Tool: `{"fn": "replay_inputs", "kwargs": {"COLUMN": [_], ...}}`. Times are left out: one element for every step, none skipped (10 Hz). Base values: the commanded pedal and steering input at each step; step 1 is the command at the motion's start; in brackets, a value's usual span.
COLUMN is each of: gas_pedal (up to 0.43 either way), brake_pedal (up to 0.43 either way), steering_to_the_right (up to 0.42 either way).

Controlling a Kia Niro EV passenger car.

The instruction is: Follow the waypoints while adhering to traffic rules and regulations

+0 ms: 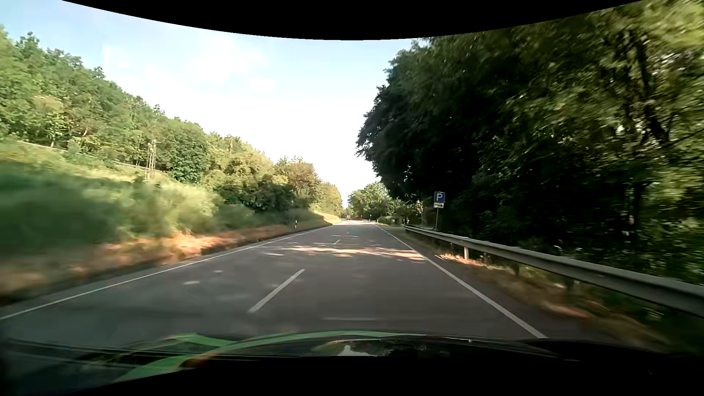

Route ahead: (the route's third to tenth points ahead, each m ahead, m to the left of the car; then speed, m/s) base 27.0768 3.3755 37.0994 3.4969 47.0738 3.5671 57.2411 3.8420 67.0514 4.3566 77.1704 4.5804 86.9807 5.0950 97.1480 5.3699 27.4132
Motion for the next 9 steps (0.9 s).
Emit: {"fn": "replay_inputs", "kwargs": {"gas_pedal": [0.197,0.177,0.177,0.189,0.197,0.24,0.26,0.268,0.287], "brake_pedal": [0.0,0.0,0.0,0.0,0.0,0.0,0.0,0.0,0.0], "steering_to_the_right": [-0.001,-0.002,-0.002,-0.002,-0.002,-0.002,-0.002,-0.002,-0.002]}}
